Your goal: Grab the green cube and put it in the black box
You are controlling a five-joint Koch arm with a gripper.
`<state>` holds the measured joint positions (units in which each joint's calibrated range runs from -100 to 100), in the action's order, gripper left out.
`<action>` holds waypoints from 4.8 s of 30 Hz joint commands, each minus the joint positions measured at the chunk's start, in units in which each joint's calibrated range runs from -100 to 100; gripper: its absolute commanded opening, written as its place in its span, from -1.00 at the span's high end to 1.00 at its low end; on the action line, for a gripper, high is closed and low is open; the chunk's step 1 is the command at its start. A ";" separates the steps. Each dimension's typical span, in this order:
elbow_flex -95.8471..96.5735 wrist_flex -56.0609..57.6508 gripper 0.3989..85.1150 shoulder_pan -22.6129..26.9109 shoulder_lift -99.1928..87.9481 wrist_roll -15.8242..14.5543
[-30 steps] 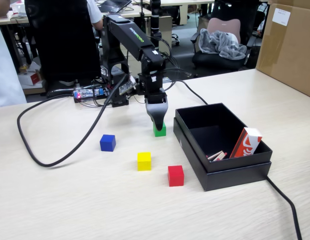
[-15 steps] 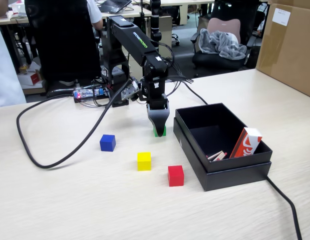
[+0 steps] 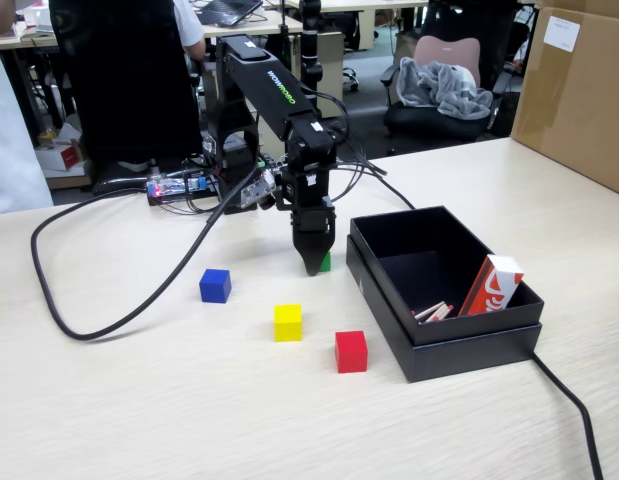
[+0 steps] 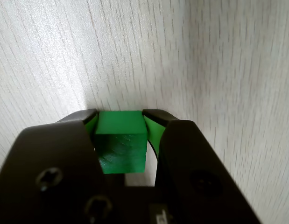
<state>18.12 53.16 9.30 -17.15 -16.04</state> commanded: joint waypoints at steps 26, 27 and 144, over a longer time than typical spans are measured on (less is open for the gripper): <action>-39.43 3.39 0.87 3.32 -14.69 14.26; -41.51 3.39 0.87 3.71 -12.62 14.85; 79.61 -56.57 -0.18 -9.13 -82.50 20.61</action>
<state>96.81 -6.16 -0.22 -99.22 4.57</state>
